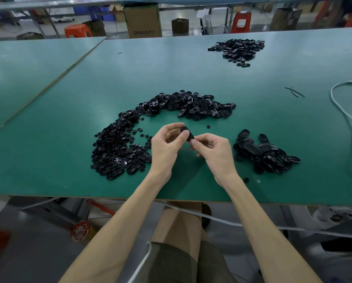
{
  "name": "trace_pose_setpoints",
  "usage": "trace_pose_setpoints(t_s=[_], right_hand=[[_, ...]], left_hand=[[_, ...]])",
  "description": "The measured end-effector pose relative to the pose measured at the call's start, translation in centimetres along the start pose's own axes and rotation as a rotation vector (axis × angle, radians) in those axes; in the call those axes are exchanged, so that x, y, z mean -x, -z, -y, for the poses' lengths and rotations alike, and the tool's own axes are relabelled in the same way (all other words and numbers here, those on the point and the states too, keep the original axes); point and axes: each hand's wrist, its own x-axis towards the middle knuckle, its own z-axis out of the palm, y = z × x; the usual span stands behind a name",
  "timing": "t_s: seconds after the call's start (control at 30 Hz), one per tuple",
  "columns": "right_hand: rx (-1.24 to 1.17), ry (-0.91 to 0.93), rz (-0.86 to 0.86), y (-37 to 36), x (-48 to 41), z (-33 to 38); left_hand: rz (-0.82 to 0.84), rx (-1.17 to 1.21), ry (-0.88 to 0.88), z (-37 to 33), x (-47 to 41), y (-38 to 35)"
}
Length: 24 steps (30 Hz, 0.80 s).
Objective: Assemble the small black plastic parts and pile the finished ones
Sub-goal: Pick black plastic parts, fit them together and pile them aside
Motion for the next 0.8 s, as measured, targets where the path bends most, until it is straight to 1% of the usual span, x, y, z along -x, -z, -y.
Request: trace_pose_setpoints(t_s=[0.23, 0.37, 0.5, 0.63, 0.8], right_hand=[[0.073, -0.003, 0.008, -0.1, 0.02, -0.13], [0.088, 0.008, 0.024, -0.06, 0.06, -0.17], [0.024, 0.021, 0.0, -0.06, 0.01, -0.12], [-0.102, 0.018, -0.089, 0.05, -0.13, -0.06], [-0.095, 0.025, -0.083, 0.03, -0.21, -0.17]], left_hand=[[0.12, 0.008, -0.035, -0.19, 0.29, -0.26], [0.109, 0.012, -0.036, 0.01, 0.24, -0.23], [0.08, 0.005, -0.036, 0.03, 0.14, -0.12], [0.147, -0.026, -0.053, 0.05, 0.21, -0.16], [0.144, -0.069, -0.061, 0.18, 0.21, -0.19]])
